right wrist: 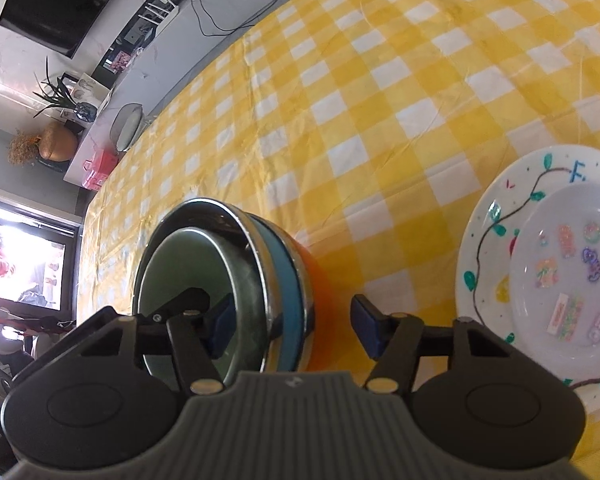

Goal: Organize plates and bowls
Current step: 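Grip the bowl stack rim with both tools and lift it toward the plates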

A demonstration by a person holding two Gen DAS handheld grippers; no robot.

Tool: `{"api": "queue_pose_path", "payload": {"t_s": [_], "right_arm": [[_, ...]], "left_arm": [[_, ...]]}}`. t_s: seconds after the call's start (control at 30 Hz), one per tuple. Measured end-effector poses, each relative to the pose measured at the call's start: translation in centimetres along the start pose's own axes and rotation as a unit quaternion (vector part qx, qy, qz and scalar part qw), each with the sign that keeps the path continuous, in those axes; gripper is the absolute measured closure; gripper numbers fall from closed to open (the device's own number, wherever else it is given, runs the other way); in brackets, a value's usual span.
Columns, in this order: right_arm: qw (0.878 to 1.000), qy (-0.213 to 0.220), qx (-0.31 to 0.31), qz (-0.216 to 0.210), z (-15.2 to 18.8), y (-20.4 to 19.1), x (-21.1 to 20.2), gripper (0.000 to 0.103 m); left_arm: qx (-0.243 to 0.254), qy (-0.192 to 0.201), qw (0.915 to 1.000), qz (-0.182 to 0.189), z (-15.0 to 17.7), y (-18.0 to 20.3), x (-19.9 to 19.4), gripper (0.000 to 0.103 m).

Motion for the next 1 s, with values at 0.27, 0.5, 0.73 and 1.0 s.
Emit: {"api": "queue_pose_path", "payload": {"t_s": [0.27, 0.5, 0.73, 1.0], "right_arm": [[0.999, -0.010, 0.022, -0.027, 0.2, 0.5, 0.5, 0.050], [1.000, -0.002, 0.020, -0.021, 0.3, 0.4, 0.6, 0.053], [0.999, 0.002, 0.036, -0.019, 0.1, 0.9, 0.3, 0.060], [0.999, 0.016, 0.033, -0.024, 0.1, 0.6, -1.4, 0.061]], "left_arm": [[-0.002, -0.003, 1.0000, 0.004, 0.1, -0.3, 0.4, 0.051], [-0.001, -0.002, 1.0000, 0.007, 0.1, -0.1, 0.3, 0.051], [0.016, 0.007, 0.9998, 0.005, 0.1, 0.5, 0.0, 0.051], [0.030, 0.018, 0.9993, 0.014, 0.3, 2.0, -1.6, 0.051]]}}
Point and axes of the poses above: each gripper's, at about its wrist camera, not at the fingertips, and x roughly the way its jaws point, y to its right, z to its underside, the point moved 7 cm from there along x, roughly the way its jaws point
